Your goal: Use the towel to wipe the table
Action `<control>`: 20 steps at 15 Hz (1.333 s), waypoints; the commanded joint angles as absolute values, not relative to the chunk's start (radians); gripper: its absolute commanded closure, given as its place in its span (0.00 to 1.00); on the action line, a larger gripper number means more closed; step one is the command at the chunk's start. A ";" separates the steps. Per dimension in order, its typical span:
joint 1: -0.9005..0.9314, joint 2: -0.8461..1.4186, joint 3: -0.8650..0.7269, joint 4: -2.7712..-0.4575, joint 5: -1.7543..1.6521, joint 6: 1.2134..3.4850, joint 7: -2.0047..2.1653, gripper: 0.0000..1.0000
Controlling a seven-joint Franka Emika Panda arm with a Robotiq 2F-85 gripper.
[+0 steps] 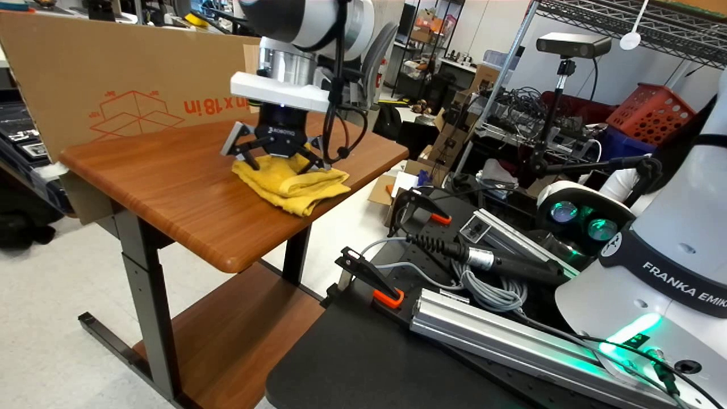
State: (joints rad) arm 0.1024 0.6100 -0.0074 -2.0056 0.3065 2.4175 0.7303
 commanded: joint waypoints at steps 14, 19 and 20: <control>0.171 0.877 0.024 -1.564 0.335 2.575 0.826 0.00; 0.147 0.712 -0.098 -1.774 0.202 2.464 0.776 0.00; 0.143 0.662 -0.121 -1.833 0.170 2.474 0.750 0.00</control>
